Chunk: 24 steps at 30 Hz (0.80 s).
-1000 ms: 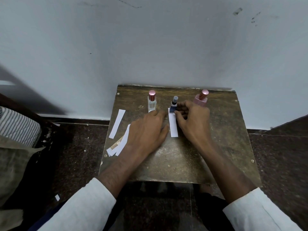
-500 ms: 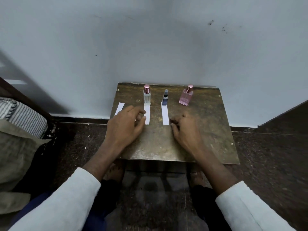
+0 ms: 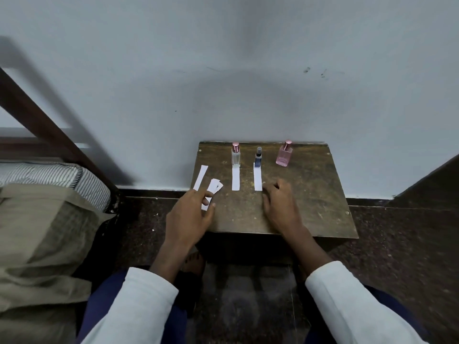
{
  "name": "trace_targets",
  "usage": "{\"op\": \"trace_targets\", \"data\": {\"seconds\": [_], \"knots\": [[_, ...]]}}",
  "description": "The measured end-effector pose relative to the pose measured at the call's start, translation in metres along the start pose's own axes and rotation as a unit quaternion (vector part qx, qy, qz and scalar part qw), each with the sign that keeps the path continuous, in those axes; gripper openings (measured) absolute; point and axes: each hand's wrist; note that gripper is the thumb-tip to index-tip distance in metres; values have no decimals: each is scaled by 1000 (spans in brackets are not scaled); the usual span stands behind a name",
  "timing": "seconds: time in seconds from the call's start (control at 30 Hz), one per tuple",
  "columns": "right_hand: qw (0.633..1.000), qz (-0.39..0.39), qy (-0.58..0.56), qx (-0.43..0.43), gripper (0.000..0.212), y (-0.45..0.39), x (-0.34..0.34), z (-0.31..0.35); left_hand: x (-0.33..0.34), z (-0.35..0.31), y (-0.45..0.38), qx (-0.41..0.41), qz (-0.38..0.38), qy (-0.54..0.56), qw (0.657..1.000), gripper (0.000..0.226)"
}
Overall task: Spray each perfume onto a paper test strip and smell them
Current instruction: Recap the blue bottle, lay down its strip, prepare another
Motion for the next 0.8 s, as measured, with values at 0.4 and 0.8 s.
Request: {"op": "trace_targets", "data": {"seconds": [0.4, 0.8], "knots": [[996, 2, -83, 34, 47, 55, 2, 54, -6, 13, 10, -48, -2, 32, 998, 28], [992, 32, -87, -82, 10, 11, 29, 83, 16, 8, -30, -75, 31, -37, 996, 36]]}}
Point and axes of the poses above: each hand's wrist, its own y-axis away from the middle knuckle, its own x-axis out of the palm, z = x × y, and after that the axes turned 12 degrees about z, right-handed
